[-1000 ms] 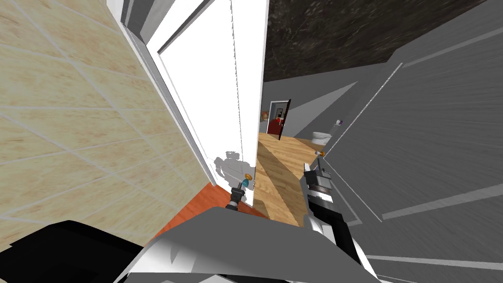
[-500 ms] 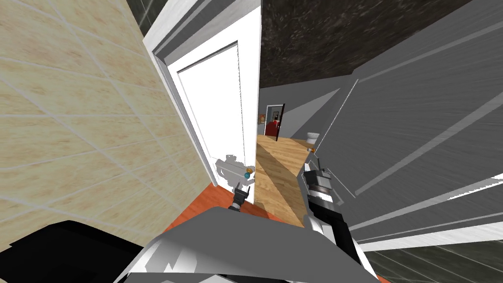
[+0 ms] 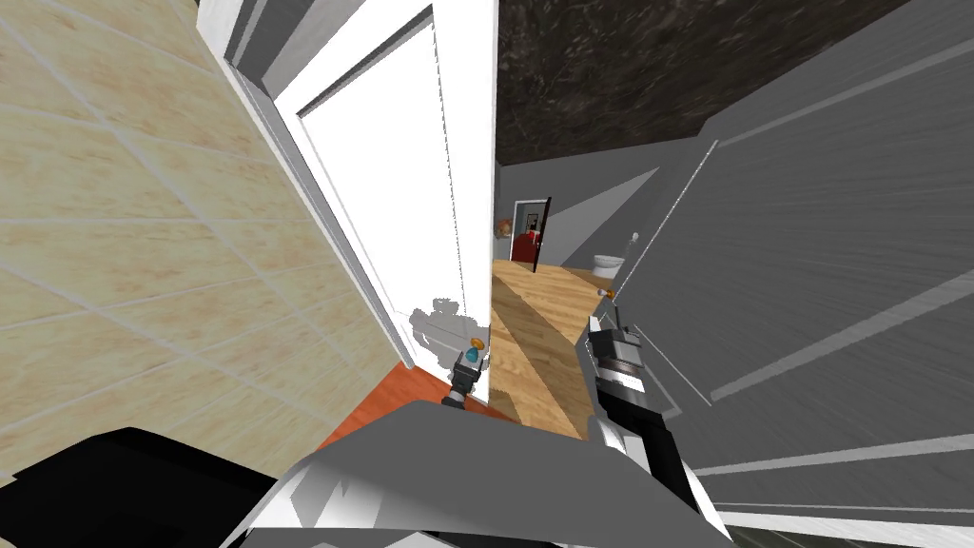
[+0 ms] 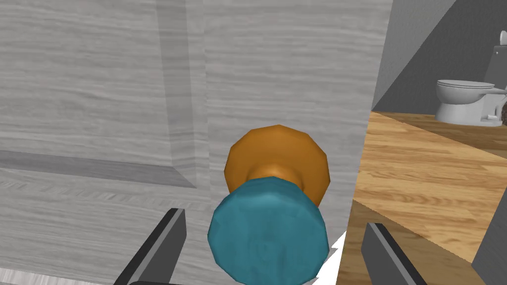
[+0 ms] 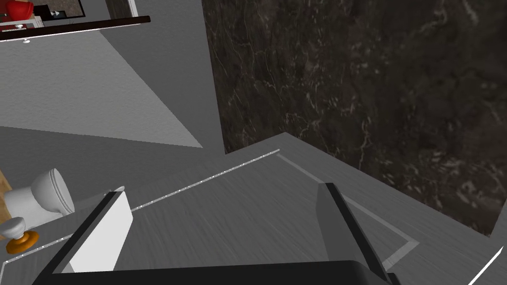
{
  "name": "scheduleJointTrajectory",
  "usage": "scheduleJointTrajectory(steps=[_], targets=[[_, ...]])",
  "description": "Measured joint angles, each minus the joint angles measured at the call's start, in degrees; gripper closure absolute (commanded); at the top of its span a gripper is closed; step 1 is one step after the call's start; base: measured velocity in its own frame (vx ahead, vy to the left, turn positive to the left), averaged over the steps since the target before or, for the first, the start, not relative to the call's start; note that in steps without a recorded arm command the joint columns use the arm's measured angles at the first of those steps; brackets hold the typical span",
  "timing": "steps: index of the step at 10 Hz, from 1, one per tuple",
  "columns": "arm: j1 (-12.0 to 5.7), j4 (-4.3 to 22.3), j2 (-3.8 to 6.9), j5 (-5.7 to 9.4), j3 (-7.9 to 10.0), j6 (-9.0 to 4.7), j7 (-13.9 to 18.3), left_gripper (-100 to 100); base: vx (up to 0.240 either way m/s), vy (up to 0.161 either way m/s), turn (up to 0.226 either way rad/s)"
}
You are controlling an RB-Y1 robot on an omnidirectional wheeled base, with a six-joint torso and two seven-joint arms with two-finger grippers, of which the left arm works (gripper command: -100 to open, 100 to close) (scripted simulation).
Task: Push the door open
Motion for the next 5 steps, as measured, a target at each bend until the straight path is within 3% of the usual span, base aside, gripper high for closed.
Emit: scheduleJointTrajectory(steps=[1,2,5], targets=[[-0.29,0.52,-0.12,-0.05,0.16,-0.23,0.22,-100,0.089,-0.014,-0.002],[-0.35,0.58,-0.13,-0.06,0.18,-0.29,0.28,100,-0.009,0.004,0.012],[-0.56,0.53,-0.09,0.01,0.35,-0.14,0.21,100,-0.013,0.004,-0.011]])
